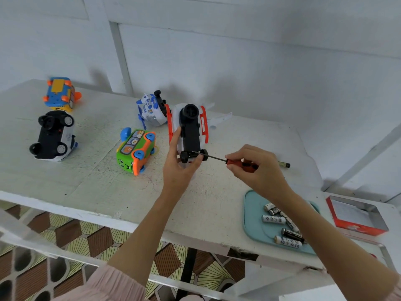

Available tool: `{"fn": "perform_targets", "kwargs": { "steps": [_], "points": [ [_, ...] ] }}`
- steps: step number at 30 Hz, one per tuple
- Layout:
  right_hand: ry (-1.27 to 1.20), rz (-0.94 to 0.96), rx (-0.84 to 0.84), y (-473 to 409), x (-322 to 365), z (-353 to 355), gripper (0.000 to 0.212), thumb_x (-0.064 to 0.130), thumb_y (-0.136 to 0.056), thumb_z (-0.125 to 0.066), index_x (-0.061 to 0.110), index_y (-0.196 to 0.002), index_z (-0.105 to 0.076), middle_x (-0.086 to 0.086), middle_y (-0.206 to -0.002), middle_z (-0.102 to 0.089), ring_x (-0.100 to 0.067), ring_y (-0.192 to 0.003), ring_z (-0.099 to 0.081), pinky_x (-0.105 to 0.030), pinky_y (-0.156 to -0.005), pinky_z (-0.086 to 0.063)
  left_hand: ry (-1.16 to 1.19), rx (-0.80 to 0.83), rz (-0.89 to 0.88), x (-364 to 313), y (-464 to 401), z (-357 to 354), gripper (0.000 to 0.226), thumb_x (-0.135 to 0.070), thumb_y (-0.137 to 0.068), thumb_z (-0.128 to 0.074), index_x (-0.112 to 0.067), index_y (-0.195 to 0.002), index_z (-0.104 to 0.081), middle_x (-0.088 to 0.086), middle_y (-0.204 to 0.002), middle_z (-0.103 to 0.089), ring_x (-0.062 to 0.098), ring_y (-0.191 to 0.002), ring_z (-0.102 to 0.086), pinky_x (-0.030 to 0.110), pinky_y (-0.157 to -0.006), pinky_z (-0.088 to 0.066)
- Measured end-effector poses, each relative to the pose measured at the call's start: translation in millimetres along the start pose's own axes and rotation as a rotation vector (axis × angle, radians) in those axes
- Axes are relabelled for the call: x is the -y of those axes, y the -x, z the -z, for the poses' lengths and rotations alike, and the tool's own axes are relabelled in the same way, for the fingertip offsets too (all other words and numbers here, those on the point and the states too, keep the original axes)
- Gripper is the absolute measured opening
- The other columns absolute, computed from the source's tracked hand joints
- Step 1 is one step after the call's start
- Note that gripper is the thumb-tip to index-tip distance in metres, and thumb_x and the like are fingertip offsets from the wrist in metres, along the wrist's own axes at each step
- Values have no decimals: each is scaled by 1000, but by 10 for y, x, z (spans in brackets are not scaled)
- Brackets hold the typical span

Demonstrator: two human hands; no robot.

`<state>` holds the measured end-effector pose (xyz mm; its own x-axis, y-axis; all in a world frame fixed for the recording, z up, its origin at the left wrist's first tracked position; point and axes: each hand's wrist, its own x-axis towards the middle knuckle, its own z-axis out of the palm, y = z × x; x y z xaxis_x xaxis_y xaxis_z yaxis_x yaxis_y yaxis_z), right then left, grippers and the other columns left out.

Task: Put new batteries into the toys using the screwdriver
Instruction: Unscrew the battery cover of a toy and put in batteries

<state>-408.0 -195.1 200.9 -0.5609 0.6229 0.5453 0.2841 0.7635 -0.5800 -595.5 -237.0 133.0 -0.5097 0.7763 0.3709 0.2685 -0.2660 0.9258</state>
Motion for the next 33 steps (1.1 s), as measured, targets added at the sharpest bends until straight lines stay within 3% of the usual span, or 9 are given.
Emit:
{"fn": "perform_targets", "kwargs": {
  "steps": [5, 12, 15, 18, 22, 24, 26, 30, 33],
  "points": [
    [1, 0, 36, -33, -18, -9, 13, 10, -77, -66, 9, -89, -72, 1, -76, -65, -7, -62, -56, -10, -58, -43, -18, 0, 13, 8, -6, 6, 80, -6, -84, -68, -36, -144, -25, -48, -132, -27, 4, -135, -32, 45, -107, -40],
    [45, 25, 51, -73, -10, -8, 16, 12, -77, -64, 10, -90, -73, 1, -79, -66, -6, -64, -59, -19, -59, -52, -13, 13, -6, -8, -10, -10, 82, -8, -83, -70, -48, -137, -25, -48, -133, -27, 12, -137, -33, 55, -99, -45],
    [53, 31, 51, -74, 0, -6, 16, 13, -77, -63, 10, -90, -73, 1, -78, -66, -5, -64, -59, -21, -60, -54, -6, 11, -19, -4, -12, -17, 80, -5, -83, -69, -36, -142, -25, -37, -136, -27, 4, -135, -29, 20, -105, -37],
    [72, 33, 66, -85, 13, 4, 16, 13, -78, -63, 10, -90, -73, 2, -78, -65, -8, -64, -61, -30, -59, -56, -5, 18, -24, -19, -6, -23, 78, -2, -83, -68, -29, -142, -25, -35, -134, -27, -11, -127, -27, -6, -90, -28],
    [240, 109, 90, -149, 100, 74, 17, 20, -78, -61, 16, -87, -74, 6, -77, -64, -8, -58, -57, -28, -48, -52, -10, 22, -22, -1, -7, -29, 78, -6, -84, -69, -29, -144, -25, -35, -135, -27, -5, -132, -26, -2, -95, -29],
    [387, 199, 103, -224, 191, 129, 13, 20, -77, -63, 19, -84, -74, 5, -74, -64, -3, -54, -47, -15, -43, -38, -7, 26, -21, 14, -4, -20, 78, -9, -84, -70, -33, -144, -25, -30, -141, -29, 4, -138, -26, 17, -106, -32],
    [507, 302, 98, -327, 290, 176, 11, 22, -78, -63, 21, -80, -74, 2, -74, -62, -6, -55, -45, -15, -47, -30, -11, 26, -16, 15, -1, -17, 78, -11, -84, -70, -36, -143, -25, -25, -144, -31, 5, -138, -28, 34, -109, -34],
    [652, 464, 76, -529, 458, 188, 2, 15, -74, -74, 15, -73, -72, -7, -81, -61, -22, -66, -55, -23, -49, -38, -17, 20, -10, 9, -6, -35, 78, -11, -84, -69, -36, -143, -25, -35, -137, -30, 2, -136, -30, 15, -102, -32],
    [629, 464, 65, -625, 576, 126, 12, 10, -64, -80, 13, -72, -71, -4, -76, -62, -24, -65, -57, -22, -48, -36, -17, 24, -23, 31, 5, -32, 78, -12, -84, -70, -37, -143, -25, -33, -138, -33, -9, -131, -33, 9, -99, -33]
  ]
}}
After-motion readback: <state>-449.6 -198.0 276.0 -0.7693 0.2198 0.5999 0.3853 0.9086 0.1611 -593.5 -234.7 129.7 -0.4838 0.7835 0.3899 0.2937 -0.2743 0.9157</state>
